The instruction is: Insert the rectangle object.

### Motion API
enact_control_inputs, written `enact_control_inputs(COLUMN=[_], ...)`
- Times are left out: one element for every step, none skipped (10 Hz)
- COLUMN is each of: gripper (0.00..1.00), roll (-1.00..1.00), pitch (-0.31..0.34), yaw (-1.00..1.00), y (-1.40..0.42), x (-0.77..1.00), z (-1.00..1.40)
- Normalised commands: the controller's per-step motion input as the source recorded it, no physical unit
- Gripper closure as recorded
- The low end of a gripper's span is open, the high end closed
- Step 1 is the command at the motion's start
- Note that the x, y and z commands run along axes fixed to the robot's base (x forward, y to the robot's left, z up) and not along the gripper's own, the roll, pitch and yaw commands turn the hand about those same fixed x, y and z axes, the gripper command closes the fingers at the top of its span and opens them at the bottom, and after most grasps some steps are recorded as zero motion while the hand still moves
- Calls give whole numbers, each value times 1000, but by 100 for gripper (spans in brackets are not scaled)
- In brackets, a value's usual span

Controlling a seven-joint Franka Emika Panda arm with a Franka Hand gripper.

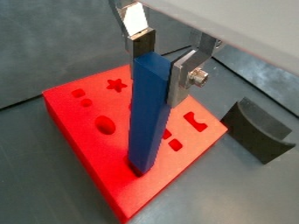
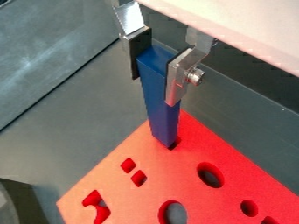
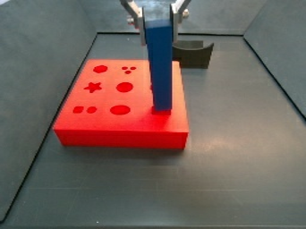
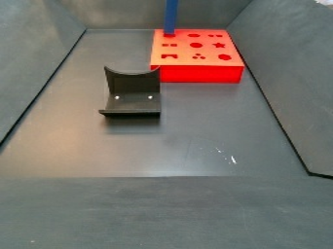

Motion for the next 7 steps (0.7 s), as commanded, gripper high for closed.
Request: enact_control_inputs(gripper=[100, 100, 100, 100, 100, 100, 100], roll=[0, 9, 51, 21, 0, 0, 9], pitch=[-17, -3, 0, 0, 0, 0, 0], yaw=[-94, -74, -49, -43, -80, -80, -83], y=[-209, -120, 0, 134, 297, 229, 89], x=[20, 66, 0, 0, 0, 0, 29], z=[-171, -220, -191, -89, 0, 0, 0])
